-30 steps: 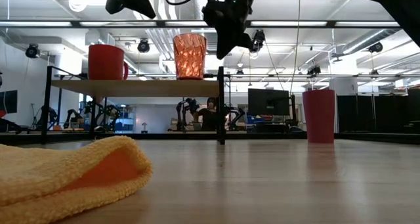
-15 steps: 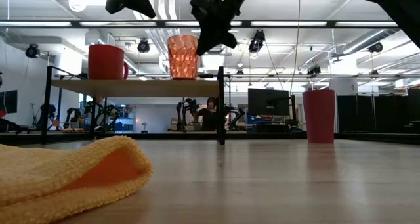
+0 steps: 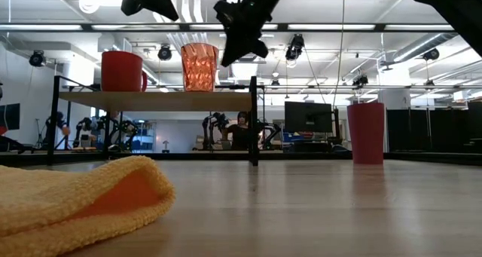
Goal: Stack small to large cups/mugs on shelf
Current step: Put the orange cup on the shelf
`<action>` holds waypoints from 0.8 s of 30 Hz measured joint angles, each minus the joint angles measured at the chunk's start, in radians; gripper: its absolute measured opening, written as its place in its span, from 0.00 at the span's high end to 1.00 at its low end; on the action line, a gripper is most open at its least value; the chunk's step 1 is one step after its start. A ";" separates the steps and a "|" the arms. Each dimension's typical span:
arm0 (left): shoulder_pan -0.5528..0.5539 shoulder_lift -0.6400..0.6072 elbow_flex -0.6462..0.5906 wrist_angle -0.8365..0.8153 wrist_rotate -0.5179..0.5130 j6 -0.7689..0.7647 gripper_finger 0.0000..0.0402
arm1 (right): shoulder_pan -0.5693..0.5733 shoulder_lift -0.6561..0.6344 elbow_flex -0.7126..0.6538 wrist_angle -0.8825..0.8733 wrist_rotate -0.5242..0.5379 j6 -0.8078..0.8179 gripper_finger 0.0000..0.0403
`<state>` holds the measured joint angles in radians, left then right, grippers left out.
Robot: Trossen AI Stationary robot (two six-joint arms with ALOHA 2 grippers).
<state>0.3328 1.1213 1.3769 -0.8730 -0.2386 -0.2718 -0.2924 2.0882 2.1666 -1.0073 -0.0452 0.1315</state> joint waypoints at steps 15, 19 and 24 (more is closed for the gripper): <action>0.000 -0.004 0.000 0.003 0.000 0.000 1.00 | -0.029 0.007 -0.017 0.099 0.016 -0.020 0.98; 0.000 -0.004 0.000 0.006 0.000 0.000 1.00 | -0.029 0.007 -0.018 0.155 0.011 -0.020 0.98; 0.000 -0.004 0.000 0.006 -0.001 0.000 1.00 | -0.029 0.007 -0.018 0.232 -0.029 -0.014 0.98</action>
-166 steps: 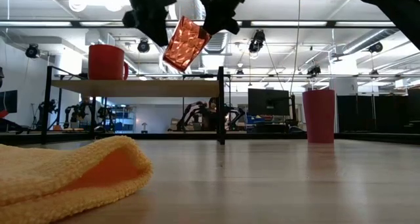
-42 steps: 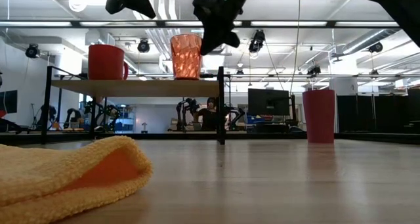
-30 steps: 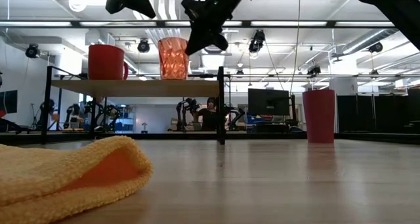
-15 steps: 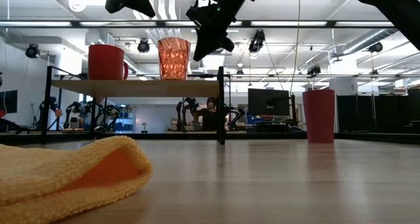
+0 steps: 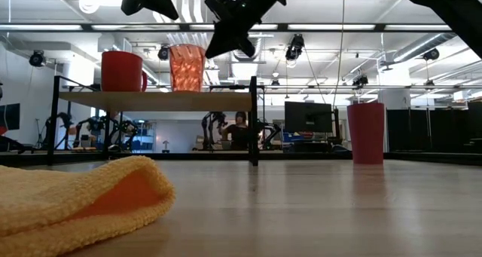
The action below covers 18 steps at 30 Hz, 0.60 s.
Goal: Stack small to large cups/mugs on shelf
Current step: Put the orange cup on the shelf, then put the pink cup on the shelf
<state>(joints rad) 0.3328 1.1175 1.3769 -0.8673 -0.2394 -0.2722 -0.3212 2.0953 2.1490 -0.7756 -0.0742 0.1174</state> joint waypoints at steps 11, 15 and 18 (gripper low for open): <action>0.000 -0.001 0.000 -0.001 -0.004 0.019 1.00 | 0.010 -0.001 -0.003 0.022 -0.034 0.013 0.98; 0.000 -0.006 0.000 -0.002 -0.005 0.021 1.00 | 0.011 -0.015 0.019 -0.107 -0.015 0.014 0.98; 0.000 -0.007 0.000 -0.002 -0.005 0.021 1.00 | 0.015 -0.048 0.047 -0.258 0.032 0.006 0.98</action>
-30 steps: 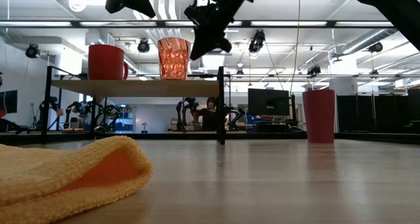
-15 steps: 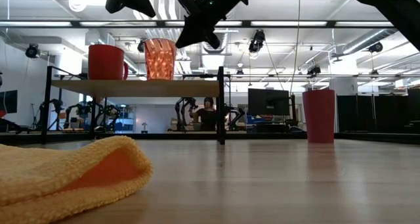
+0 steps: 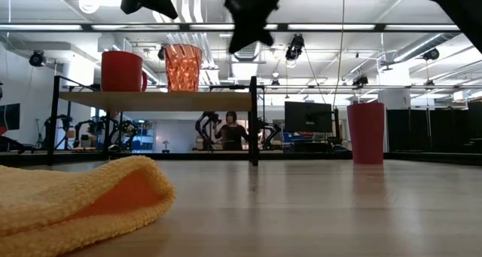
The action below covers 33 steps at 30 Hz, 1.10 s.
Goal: Stack small to large cups/mugs on shelf
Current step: Put the pink cup on the shelf
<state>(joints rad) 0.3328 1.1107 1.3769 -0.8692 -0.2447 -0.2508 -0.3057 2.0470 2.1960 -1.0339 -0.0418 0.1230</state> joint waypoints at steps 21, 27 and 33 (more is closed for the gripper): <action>0.000 0.000 0.000 0.011 0.102 0.105 1.00 | 0.016 -0.258 -0.191 -0.538 0.151 0.024 0.98; 0.000 0.005 0.000 0.023 0.102 0.103 1.00 | 0.017 -0.262 -0.312 -0.537 0.189 -0.037 0.98; 0.000 0.005 0.000 0.023 0.102 0.103 0.92 | 0.016 -0.262 -0.395 -0.537 0.193 -0.034 0.98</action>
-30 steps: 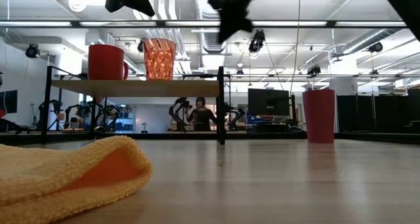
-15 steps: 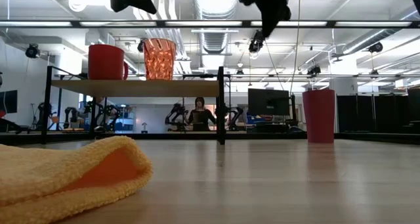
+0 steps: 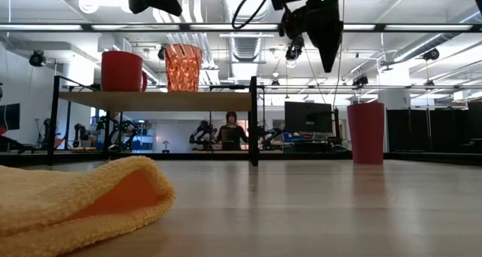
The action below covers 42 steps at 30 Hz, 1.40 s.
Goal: Stack small to large cups/mugs on shelf
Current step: Put the pink cup on the shelf
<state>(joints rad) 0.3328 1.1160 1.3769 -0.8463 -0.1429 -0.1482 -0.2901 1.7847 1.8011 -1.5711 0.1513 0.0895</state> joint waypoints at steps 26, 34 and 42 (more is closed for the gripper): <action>0.000 0.000 0.000 0.000 -0.004 -0.049 0.66 | -0.011 -0.215 0.005 0.004 0.190 -0.098 0.98; 0.000 0.000 0.000 0.001 -0.004 -0.057 0.66 | -0.011 -0.224 0.091 0.012 0.190 -0.073 0.98; 0.000 0.000 0.000 0.001 -0.003 -0.082 0.66 | -0.011 -0.220 0.175 0.040 0.189 -0.117 0.98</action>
<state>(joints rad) 0.3328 1.1160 1.3769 -0.8455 -0.1463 -0.2302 -0.3016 1.5642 1.9763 -1.5314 0.3405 -0.0278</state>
